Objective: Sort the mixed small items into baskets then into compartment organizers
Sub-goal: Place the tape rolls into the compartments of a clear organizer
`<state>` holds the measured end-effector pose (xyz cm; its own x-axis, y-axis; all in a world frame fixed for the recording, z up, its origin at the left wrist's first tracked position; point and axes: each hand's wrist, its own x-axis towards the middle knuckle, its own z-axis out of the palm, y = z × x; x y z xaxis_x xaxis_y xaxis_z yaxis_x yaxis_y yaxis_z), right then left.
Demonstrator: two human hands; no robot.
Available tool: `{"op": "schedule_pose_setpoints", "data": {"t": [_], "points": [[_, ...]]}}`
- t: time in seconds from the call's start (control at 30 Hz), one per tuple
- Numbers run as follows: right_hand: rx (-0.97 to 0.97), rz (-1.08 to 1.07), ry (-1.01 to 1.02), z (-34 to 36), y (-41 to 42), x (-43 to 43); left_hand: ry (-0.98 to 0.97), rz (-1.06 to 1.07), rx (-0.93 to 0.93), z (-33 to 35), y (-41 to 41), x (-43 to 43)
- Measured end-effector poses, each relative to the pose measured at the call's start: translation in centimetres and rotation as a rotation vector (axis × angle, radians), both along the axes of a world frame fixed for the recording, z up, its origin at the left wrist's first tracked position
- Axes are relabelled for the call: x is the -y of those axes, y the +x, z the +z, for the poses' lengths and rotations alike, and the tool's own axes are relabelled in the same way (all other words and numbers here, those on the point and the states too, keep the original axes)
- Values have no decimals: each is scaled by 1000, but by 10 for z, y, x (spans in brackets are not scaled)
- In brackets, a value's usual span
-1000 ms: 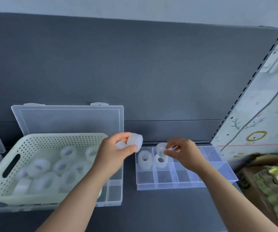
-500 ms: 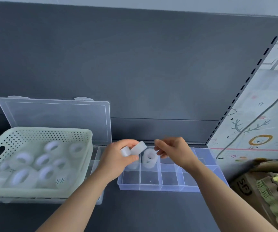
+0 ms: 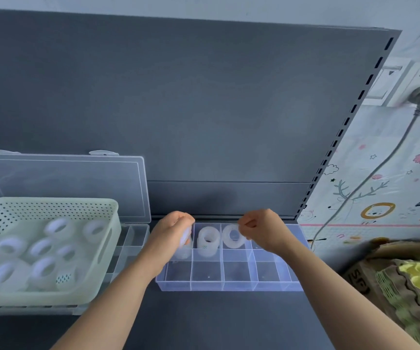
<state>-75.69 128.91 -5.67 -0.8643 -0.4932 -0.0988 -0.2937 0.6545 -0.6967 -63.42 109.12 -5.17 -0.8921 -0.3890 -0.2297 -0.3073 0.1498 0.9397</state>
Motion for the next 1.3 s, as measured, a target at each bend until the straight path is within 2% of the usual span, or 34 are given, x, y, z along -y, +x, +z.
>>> {"op": "schedule_pose_setpoints", "data": {"t": [0.07, 0.13, 0.27, 0.47, 0.63, 0.7, 0.73, 0.83, 0.93, 1.03, 1.17, 1.3], "points": [[-75, 54, 58, -11, -4, 4, 75, -31, 21, -3, 0, 3], [-99, 55, 142, -20, -8, 8, 17, -65, 15, -4, 2, 2], [-139, 116, 310, -32, -11, 14, -12, -1, -57, -11, 3, -1], [-280, 99, 416, -35, -10, 13, -61, -20, -107, -15, -1, -2], [-280, 108, 424, -29, -3, 10, -132, -5, -115, -21, -6, -4], [-315, 81, 322, -19, 1, 8, -191, -28, -157, -20, -8, -8], [-276, 72, 202, -9, 4, 7, -225, -48, -182, -19, -11, -10], [17, 58, -154, 22, 12, 11, -309, -133, -250, -12, -20, -21], [152, 56, -166, 28, 11, 14, -365, -188, -273, -4, -28, -31], [113, -35, -169, 18, 1, 9, -472, -223, -207, -6, -28, -26], [-69, -27, 22, -2, -8, 2, -802, -293, 11, -16, -21, -4], [-170, -11, 176, -17, -6, 9, -859, -308, 79, -22, -18, 1]]}}
